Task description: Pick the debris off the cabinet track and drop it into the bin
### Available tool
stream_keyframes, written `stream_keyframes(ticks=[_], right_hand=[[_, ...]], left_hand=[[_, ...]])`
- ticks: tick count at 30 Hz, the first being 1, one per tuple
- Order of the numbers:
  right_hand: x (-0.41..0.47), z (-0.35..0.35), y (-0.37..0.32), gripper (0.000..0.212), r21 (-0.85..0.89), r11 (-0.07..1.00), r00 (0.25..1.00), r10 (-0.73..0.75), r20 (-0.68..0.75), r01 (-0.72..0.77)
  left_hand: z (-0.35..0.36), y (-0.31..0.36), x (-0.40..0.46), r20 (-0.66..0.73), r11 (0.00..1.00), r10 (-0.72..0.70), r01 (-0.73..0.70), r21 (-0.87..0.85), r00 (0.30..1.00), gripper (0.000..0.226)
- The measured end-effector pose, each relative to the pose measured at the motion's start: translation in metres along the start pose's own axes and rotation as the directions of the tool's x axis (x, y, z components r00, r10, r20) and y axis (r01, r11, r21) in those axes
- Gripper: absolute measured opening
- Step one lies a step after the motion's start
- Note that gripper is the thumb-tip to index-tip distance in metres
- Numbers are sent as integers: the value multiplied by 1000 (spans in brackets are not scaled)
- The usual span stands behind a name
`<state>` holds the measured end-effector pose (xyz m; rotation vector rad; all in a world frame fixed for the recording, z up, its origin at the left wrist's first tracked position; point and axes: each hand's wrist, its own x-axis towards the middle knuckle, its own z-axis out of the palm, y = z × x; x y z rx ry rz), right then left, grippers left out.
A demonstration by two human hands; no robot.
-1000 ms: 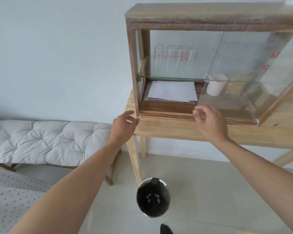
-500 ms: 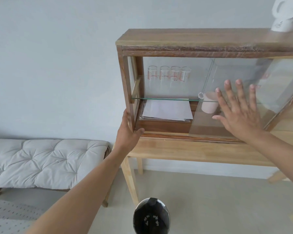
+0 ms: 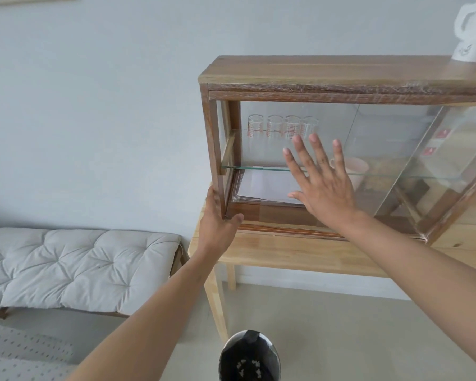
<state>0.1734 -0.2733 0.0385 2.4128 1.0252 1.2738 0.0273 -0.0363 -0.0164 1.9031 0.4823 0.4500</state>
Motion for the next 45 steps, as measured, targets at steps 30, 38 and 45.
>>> stream_keyframes(ticks=[30, 38, 45], right_hand=[[59, -44, -79, 97, 166, 985, 997, -51, 63, 40], [-21, -111, -29, 74, 296, 896, 875, 175, 452, -332], [-75, -189, 18, 35, 294, 246, 383, 650, 656, -923]], left_hand=[[-19, 29, -20, 127, 799, -20, -61, 599, 992, 89], [-47, 76, -44, 381, 522, -39, -306, 796, 924, 89], [-57, 112, -68, 431, 495, -61, -348, 796, 900, 96]])
